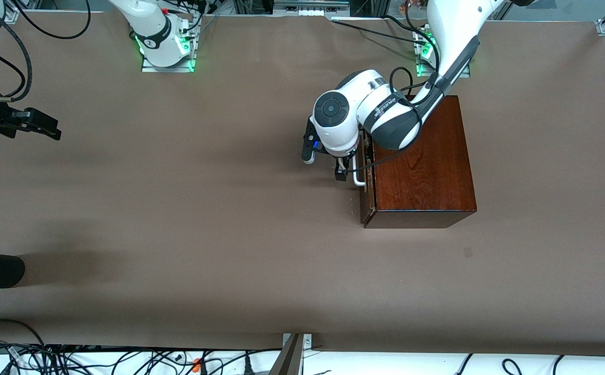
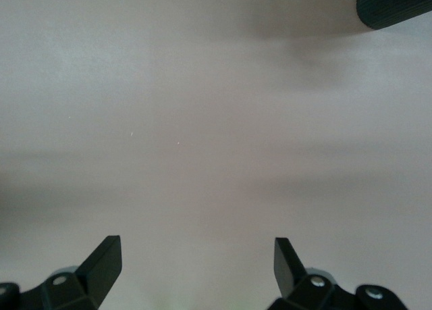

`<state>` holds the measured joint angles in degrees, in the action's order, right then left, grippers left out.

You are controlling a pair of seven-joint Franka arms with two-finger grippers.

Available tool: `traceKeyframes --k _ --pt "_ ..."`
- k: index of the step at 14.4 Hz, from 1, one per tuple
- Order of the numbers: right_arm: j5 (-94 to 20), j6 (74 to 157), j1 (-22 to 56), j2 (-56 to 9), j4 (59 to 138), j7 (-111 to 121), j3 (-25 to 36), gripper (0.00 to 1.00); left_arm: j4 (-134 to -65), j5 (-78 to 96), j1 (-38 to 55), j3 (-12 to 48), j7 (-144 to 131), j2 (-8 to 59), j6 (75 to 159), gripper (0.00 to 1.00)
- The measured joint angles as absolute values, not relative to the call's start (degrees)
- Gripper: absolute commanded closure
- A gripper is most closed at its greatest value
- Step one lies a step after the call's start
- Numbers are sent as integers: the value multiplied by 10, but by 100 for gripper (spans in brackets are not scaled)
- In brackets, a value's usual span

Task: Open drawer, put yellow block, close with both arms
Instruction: 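Push the drawer shut into the box with the left gripper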

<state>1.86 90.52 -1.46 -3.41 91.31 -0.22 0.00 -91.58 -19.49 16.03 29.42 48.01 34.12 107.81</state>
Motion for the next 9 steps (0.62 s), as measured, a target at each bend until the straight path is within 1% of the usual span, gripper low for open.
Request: traceKeyframes --k 9 --pt "19 908 -15 -34 913 -2 0 0 -913 -195 148 294 480 340 1071 0"
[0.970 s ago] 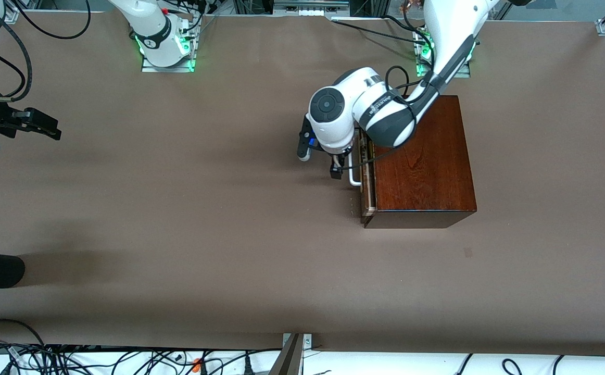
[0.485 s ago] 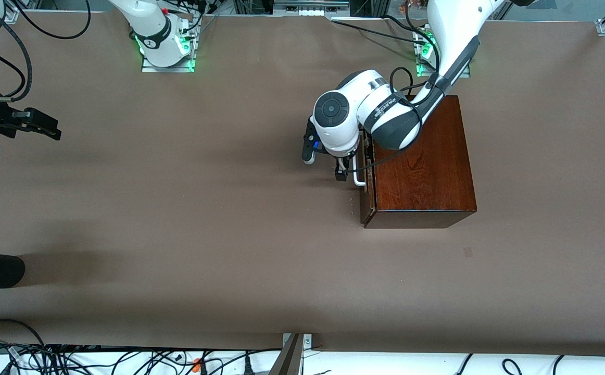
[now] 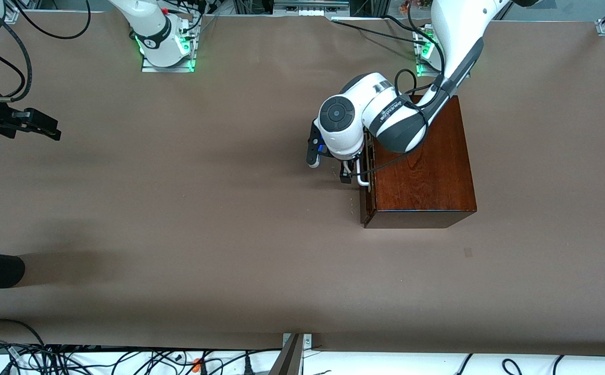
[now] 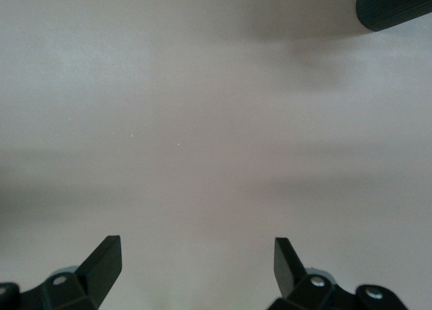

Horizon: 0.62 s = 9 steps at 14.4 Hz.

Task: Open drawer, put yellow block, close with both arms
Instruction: 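Push the drawer shut into the box with the left gripper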

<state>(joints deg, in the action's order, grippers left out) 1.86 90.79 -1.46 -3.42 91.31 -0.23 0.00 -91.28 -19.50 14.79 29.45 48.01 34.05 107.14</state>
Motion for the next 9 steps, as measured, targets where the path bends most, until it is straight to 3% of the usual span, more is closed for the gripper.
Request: traceKeyframes --k 5,9 --pt "19 909 -15 -34 913 -2 0 0 -899 -148 142 295 457 305 1056 0" --pt "19 909 -15 -34 913 -2 0 0 -870 -120 124 294 346 248 949 0"
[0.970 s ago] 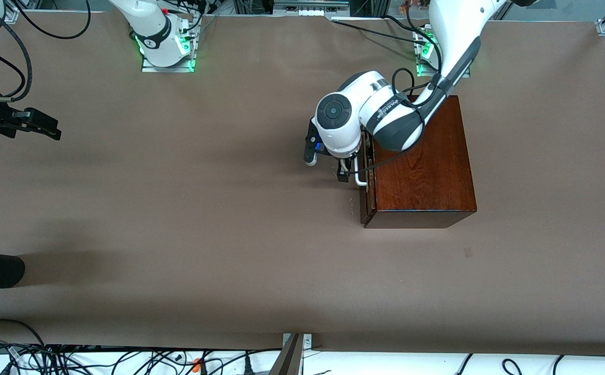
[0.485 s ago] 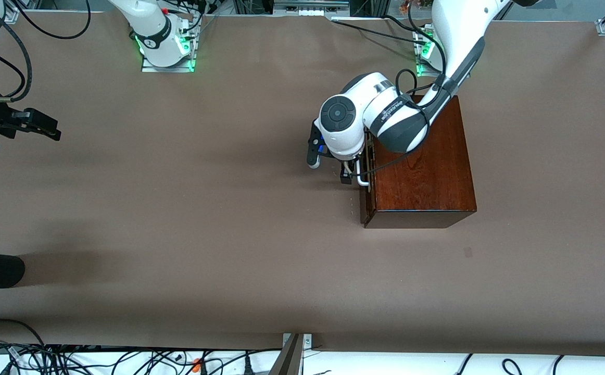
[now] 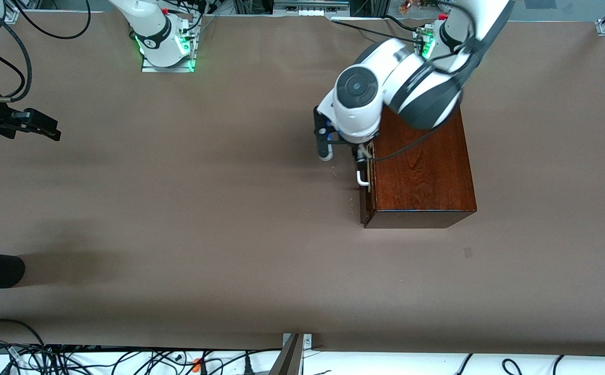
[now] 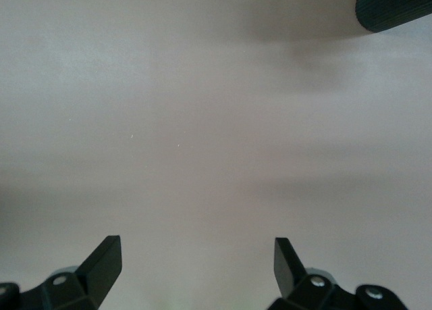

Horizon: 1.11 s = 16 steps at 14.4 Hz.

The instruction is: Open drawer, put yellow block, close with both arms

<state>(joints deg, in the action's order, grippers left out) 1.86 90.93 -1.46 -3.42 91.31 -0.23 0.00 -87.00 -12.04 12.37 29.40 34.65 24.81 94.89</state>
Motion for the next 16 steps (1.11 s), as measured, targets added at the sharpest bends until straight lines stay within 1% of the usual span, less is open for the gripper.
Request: traceKeyframes --k 2,5,9,11,13,16 --pt "19 909 -15 -34 913 -2 0 0 -832 -106 97 293 321 232 893 0" --pt "19 909 -15 -34 913 -2 0 0 -784 -90 43 290 268 227 846 0" --pt "19 909 -15 -34 913 -2 0 0 -755 -88 -37 288 249 226 798 0" --pt "19 909 -15 -34 913 -2 0 0 -749 -88 -51 284 240 223 778 0" --pt "19 910 -15 -34 913 -2 0 0 -744 -88 -47 262 219 215 774 0" --pt "18 910 -15 -34 913 -2 0 0 -742 -81 -22 184 176 177 774 0"
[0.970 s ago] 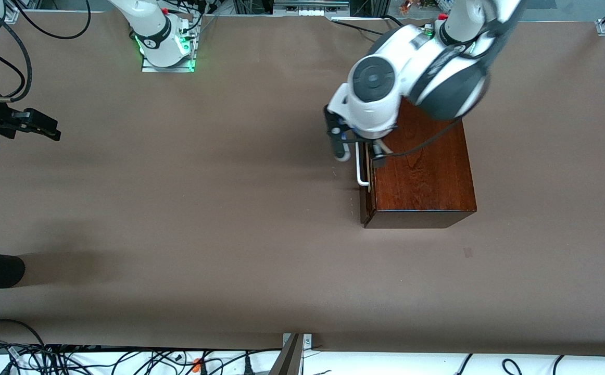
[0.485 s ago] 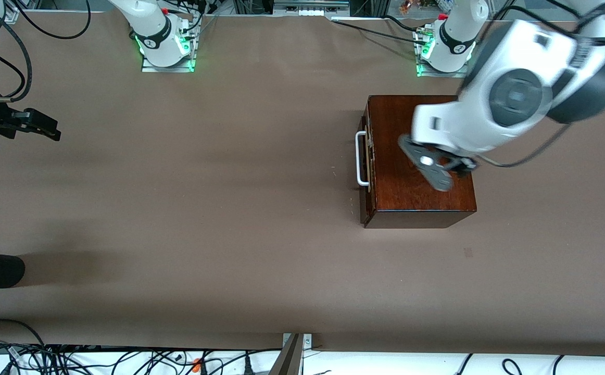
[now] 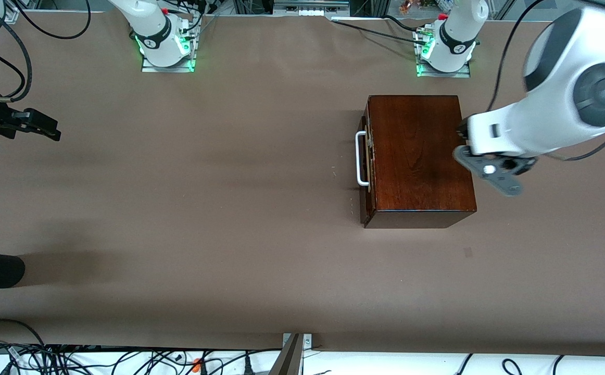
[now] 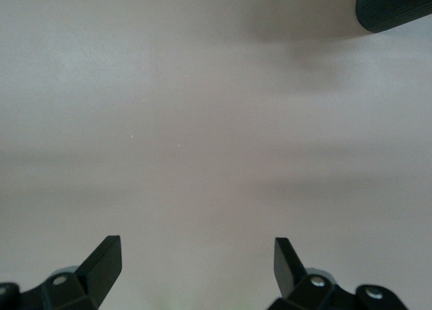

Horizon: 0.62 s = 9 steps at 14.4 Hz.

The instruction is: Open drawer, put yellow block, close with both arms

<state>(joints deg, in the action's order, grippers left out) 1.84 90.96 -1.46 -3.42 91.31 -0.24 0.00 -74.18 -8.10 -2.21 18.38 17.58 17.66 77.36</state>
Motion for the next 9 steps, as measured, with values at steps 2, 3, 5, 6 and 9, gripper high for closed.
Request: traceKeyframes --k 2,3,5,6,9 --pt "18 910 -15 -34 913 -2 0 0 -753 -68 15 116 111 145 794 0" --pt "18 910 -15 -34 913 -2 0 0 -765 -65 27 93 77 129 819 0" --pt "18 910 -15 -34 913 -2 0 0 -807 -64 38 61 18 93 875 0" --pt "18 910 -15 -34 913 -2 0 0 -836 -63 39 48 -4 72 898 0" --pt "18 910 -15 -34 913 -2 0 0 -915 -46 39 14 -26 13 931 0"
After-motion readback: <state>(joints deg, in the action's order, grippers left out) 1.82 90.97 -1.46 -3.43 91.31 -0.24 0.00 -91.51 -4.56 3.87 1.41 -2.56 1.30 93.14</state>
